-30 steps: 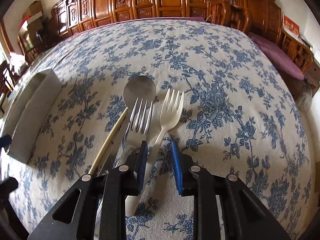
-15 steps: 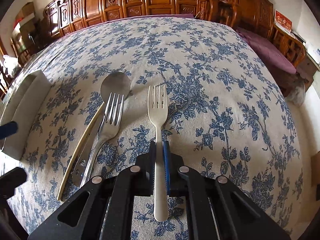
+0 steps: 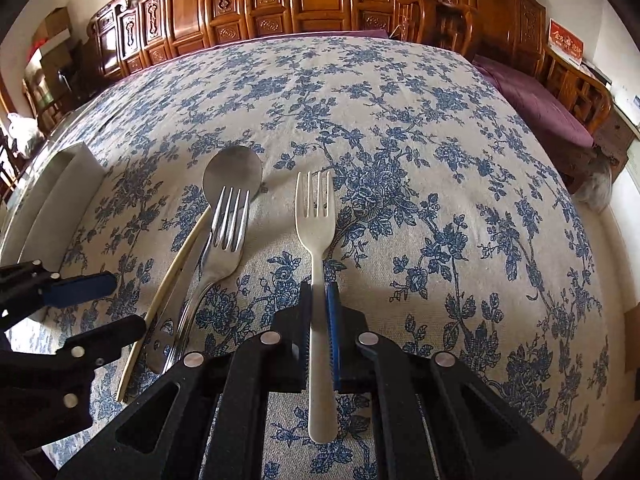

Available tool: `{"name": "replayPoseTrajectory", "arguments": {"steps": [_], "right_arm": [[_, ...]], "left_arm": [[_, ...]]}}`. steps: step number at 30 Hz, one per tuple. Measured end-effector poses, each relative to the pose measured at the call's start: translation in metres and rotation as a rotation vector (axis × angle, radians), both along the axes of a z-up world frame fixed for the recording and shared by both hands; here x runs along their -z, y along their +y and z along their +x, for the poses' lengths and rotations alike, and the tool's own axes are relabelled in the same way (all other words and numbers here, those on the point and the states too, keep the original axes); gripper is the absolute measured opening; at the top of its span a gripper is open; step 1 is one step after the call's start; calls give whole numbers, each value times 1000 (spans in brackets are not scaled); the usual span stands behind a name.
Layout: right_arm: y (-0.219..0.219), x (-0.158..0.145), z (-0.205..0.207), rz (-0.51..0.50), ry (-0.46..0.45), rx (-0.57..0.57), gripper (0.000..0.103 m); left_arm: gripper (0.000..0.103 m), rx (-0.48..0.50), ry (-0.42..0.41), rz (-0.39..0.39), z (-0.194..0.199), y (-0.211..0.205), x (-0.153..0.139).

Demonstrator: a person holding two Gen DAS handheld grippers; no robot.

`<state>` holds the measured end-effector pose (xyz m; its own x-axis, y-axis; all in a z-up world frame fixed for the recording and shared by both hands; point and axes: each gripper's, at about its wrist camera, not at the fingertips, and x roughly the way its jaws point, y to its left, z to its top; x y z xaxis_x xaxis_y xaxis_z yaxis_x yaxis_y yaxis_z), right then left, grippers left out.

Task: Organize utensils
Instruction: 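Grasp a wooden chopstick with the left tool while the right tool holds the fork, then carry the chopstick into the metal box and open the left tool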

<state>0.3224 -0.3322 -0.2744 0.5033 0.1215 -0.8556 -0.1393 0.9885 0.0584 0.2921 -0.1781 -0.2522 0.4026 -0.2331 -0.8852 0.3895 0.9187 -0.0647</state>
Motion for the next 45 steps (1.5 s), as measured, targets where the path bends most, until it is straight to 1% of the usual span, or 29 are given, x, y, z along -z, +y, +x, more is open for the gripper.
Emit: {"name": "replayPoseTrajectory", "arguments": {"steps": [2,5,6,7,9,10,12,14,18,22,29,37,40,45], "right_arm": [[1,0,-1,-5,-3,-1,9],[2,1,-1,-7,-5,-2,9],[2,1,-1,-10,-7,-3,9],[3,1,-2,-13,-7,-4,9],[3,1,-2,-14,-9,-5,9],[3,1,-2,-14,-10,-6,9],[3,1,-2,-13,-8,-4,9],[3,1,-2,-16,-9,-4,9],[5,0,-1,-26,-13,-5,9],[6,0,0,-20,-15,-5,9],[10,-1,-1,14,-16,-17,9],[31,-19,-16,12,-73,-73,9],[41,-23,-21,8,-86,-97,9],[53,-32,-28,36,-101,-127,9]], "left_arm": [[42,-5,1,7,2,-2,2],[40,-7,-4,38,7,-6,3],[35,-9,-9,50,8,-7,3],[32,-14,-15,69,10,-8,2],[23,-19,-9,69,13,-6,2],[21,-22,-6,72,15,-4,1],[7,-24,-1,76,16,0,1],[5,-32,5,79,18,7,1],[4,-49,3,84,16,21,0],[4,-59,-24,73,11,34,-8],[4,-51,-100,45,-2,53,-40],[4,-52,-164,28,-13,76,-72],[4,-65,-175,25,-13,88,-79],[4,-87,-184,30,-14,108,-86]]}}
